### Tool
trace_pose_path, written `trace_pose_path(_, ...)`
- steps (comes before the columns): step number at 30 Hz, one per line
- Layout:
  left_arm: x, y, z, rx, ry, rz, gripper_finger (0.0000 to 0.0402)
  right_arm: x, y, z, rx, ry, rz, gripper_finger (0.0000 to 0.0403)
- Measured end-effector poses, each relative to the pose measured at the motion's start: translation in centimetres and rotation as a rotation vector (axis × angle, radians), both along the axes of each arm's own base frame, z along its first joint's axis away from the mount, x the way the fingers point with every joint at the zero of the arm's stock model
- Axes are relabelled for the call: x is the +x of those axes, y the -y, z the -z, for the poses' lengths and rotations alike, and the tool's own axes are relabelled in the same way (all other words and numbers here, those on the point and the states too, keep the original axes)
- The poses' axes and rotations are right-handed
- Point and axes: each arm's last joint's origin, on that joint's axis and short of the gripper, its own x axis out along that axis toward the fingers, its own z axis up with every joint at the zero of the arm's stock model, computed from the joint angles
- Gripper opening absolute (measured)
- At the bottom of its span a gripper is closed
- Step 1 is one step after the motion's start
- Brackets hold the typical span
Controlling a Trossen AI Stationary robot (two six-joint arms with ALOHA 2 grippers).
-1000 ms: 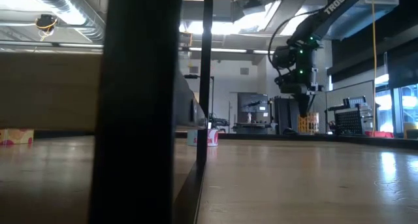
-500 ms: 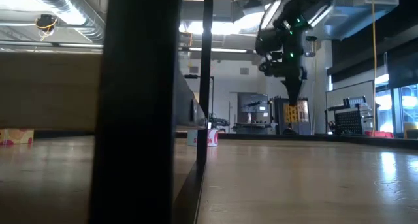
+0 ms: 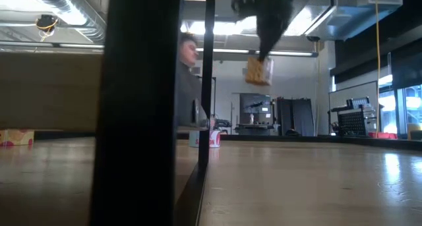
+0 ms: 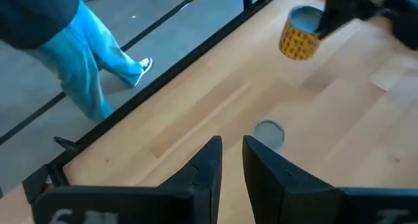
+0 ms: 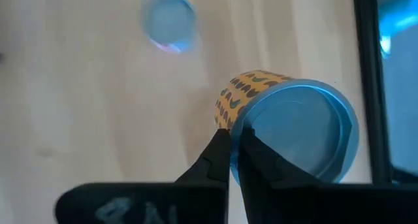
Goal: Pick and place cans onto a shelf
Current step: Put the canned black beans on the shelf
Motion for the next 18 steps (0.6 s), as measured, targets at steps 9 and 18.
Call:
trace_pose_path(9,-2.1,0.8,-1.2,-0.038,0.045,0.066,0.0055,1.8,-7.2,-3.1,0.034,0.17,-0.107,0.0016)
trace_pose_path(18,-2.6,1.9,-1.3,-0.067,0.044,0.125,0.0055,6.5,-11.7,-3.0,0.051,0.244,-0.206,0.0016)
